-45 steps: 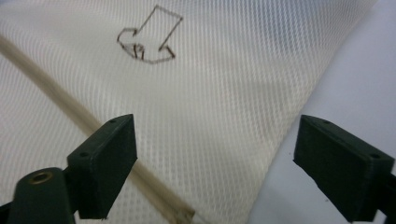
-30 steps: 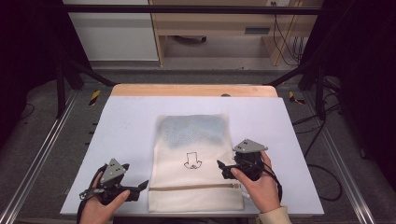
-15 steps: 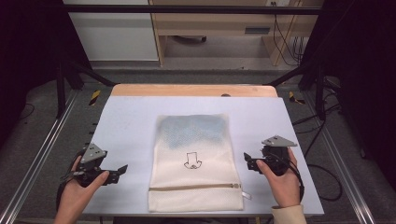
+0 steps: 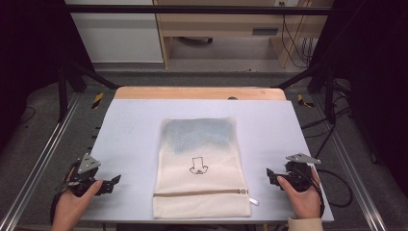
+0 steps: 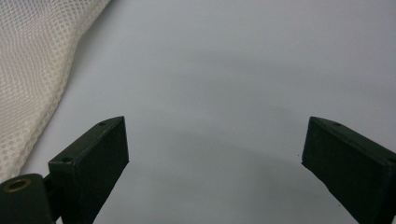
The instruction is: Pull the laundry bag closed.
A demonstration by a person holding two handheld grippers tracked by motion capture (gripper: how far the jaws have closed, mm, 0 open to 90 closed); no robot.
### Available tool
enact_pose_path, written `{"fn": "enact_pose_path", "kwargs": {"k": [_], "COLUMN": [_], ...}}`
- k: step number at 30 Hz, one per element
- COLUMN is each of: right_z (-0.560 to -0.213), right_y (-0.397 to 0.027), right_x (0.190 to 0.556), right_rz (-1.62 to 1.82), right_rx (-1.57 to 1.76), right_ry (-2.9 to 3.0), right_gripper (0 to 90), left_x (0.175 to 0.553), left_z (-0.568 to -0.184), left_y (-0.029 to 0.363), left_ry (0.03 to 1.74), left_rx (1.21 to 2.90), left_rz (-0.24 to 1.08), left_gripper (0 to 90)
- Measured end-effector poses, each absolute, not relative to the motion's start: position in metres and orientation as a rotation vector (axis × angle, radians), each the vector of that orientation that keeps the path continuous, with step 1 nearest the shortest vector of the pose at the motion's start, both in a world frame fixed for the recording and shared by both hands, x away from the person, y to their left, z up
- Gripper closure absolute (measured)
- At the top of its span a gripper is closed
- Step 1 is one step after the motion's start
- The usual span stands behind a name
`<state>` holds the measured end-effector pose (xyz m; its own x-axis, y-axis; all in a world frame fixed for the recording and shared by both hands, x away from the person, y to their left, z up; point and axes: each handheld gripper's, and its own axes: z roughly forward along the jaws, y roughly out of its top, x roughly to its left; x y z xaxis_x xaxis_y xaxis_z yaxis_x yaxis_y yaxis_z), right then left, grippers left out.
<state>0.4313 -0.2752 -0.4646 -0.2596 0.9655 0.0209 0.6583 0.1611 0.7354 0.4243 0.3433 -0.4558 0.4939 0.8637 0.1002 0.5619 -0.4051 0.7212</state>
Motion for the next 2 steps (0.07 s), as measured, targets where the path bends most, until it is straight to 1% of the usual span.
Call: {"fn": "enact_pose_path", "kwargs": {"k": [2], "right_z": [-0.4638], "right_y": [-0.2741], "right_x": [0.4309], "right_rz": [0.895], "right_rx": [1.530], "right_ry": [1.987], "right_gripper": [7.4], "left_x": [0.4258], "left_z": [-0.4584], "left_y": [0.3429], "left_ry": [1.171], "left_rx": [2.120], "left_rz": [0.628], "left_gripper": [5.3]}}
